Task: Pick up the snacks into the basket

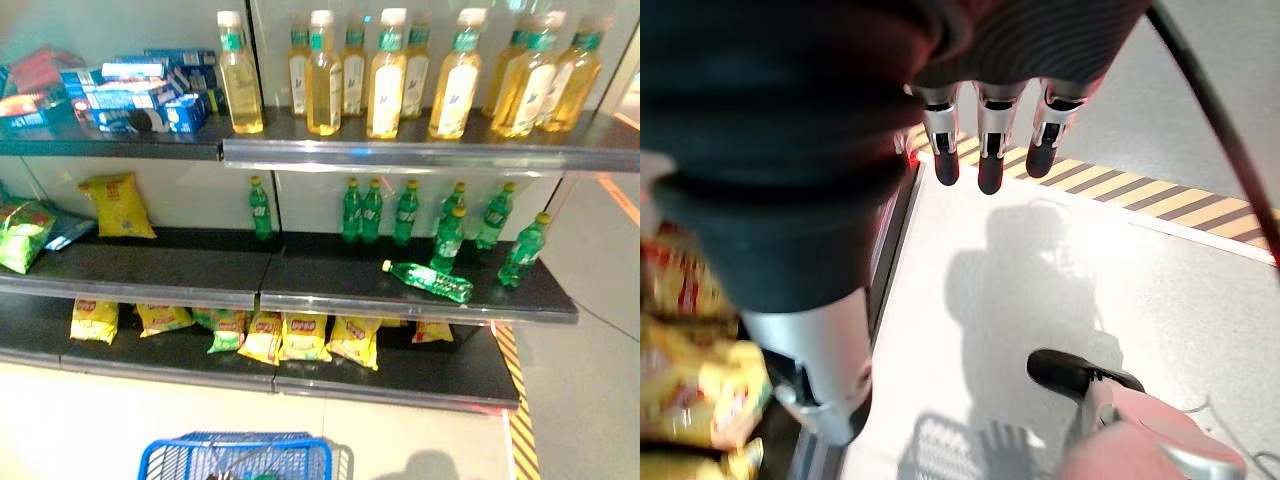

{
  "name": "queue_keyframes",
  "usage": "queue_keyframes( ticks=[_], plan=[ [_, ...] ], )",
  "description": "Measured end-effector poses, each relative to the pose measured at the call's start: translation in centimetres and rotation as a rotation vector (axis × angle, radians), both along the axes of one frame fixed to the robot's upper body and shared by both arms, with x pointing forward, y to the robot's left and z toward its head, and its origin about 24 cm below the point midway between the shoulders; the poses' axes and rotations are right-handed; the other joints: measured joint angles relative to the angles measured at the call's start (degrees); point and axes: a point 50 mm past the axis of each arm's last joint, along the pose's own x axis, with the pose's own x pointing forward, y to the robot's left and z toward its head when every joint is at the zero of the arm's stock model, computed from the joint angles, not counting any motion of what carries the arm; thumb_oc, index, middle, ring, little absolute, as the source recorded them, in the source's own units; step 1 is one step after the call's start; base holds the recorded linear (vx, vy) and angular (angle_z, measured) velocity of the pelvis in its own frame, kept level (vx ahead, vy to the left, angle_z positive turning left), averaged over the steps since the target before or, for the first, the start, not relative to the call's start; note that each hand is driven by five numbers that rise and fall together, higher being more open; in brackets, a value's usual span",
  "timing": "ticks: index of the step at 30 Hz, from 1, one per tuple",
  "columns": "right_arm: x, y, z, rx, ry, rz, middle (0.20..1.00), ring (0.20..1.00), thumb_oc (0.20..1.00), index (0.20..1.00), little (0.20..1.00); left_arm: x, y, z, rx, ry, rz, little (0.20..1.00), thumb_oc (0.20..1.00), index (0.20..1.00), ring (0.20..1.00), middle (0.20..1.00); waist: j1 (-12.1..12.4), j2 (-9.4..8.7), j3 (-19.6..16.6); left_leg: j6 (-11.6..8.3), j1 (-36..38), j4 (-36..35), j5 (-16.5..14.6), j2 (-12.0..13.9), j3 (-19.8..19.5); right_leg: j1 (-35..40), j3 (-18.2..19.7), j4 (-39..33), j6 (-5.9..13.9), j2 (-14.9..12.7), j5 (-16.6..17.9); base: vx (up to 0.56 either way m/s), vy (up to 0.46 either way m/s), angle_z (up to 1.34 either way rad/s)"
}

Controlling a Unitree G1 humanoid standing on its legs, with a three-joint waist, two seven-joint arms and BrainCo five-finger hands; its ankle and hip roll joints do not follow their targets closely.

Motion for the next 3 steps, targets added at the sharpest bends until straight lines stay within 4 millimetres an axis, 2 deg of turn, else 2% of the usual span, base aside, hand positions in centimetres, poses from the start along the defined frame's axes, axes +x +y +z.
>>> queue_keyframes(
  ticks=[3],
  plan=[
    [-0.76, -0.24, -0.15, -0.006, 0.036, 0.000, 1.000, 1.000, 1.000, 1.000, 1.000, -0.84, -0.22, -0.41, -0.027, 0.031, 0.042, 0.200, 0.200, 0.200, 0.200, 0.200, 0.03, 0.90, -0.66, 0.04, 0.69, -0.50, 0.12, 0.30, 0.17, 0.61, 0.23, -0.55, -0.23, 0.48, 0.15, 0.03, -0.020, -0.05]
  ],
)
